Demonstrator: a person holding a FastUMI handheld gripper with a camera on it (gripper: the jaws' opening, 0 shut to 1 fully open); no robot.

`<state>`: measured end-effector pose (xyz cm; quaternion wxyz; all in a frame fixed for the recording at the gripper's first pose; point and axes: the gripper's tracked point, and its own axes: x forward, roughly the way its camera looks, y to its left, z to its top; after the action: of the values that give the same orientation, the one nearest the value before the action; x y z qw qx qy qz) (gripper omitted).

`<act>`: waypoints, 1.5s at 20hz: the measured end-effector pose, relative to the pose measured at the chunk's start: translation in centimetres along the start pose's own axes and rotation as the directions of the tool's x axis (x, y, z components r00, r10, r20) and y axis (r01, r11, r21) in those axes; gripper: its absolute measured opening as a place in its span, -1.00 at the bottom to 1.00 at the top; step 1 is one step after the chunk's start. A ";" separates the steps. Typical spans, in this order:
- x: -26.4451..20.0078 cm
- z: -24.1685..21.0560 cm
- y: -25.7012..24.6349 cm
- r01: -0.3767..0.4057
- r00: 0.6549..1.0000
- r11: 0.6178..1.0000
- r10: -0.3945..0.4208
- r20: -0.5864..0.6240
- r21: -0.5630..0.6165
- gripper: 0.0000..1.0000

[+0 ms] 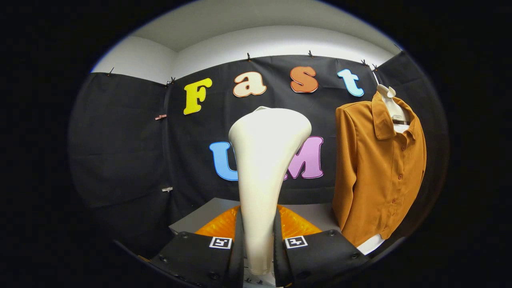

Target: Iron the clothes twice with a garment steamer, once on the left side and once on the right side.

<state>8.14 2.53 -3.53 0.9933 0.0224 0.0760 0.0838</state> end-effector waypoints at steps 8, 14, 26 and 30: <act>0.2 0.1 0.6 -0.001 1.000 1.000 0.001 0.008 -0.004 -0.34; 0.3 0.5 0.6 0.013 1.000 1.000 -0.013 0.022 -0.019 -0.34; 0.7 0.4 0.8 0.009 1.000 1.000 -0.009 0.024 -0.027 -0.34; 0.7 0.3 0.6 0.011 1.000 1.000 -0.011 0.019 -0.028 -0.34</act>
<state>8.76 3.22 -3.34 0.9947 0.0087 0.0654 0.0792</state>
